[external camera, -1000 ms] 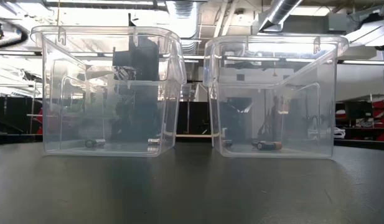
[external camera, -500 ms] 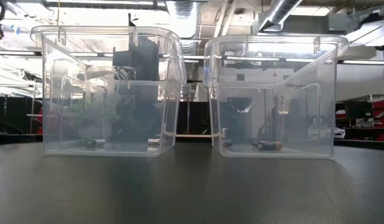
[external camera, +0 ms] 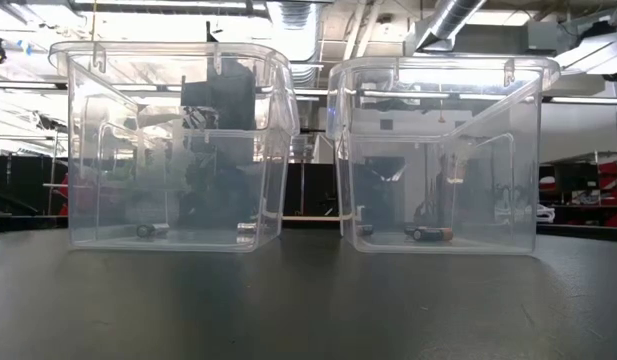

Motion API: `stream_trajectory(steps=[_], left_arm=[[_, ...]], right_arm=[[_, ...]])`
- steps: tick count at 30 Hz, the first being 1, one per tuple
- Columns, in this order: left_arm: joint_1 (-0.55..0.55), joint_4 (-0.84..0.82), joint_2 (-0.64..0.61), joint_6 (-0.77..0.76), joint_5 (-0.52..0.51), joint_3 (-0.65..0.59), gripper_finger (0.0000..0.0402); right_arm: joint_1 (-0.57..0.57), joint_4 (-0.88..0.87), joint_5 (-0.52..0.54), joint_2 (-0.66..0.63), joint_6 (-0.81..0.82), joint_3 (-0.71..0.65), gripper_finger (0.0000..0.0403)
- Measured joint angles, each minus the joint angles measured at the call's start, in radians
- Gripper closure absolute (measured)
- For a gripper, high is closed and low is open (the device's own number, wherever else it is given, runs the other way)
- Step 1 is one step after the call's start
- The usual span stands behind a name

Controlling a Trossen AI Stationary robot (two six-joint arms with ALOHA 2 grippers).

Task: Sort batteries
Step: Put the silver battery into the left transparent bin

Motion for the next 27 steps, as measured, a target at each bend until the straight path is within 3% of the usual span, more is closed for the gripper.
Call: stream_trajectory(steps=[7, 21, 27], left_arm=[[-0.007, 0.016, 0.003, 0.011, -0.017, -0.01, 0.0112], [-0.007, 0.046, 0.007, 0.057, -0.046, -0.01, 0.0315], [-0.006, 0.063, 0.007, 0.107, -0.073, -0.01, 0.0363]], right_arm=[[0.001, 0.003, 0.0, 0.0, 0.002, 0.0, 0.0127], [0.001, 0.003, 0.0, 0.0, 0.0, 0.0, 0.0127], [0.001, 0.003, 0.0, 0.0, -0.001, 0.0, 0.0127]])
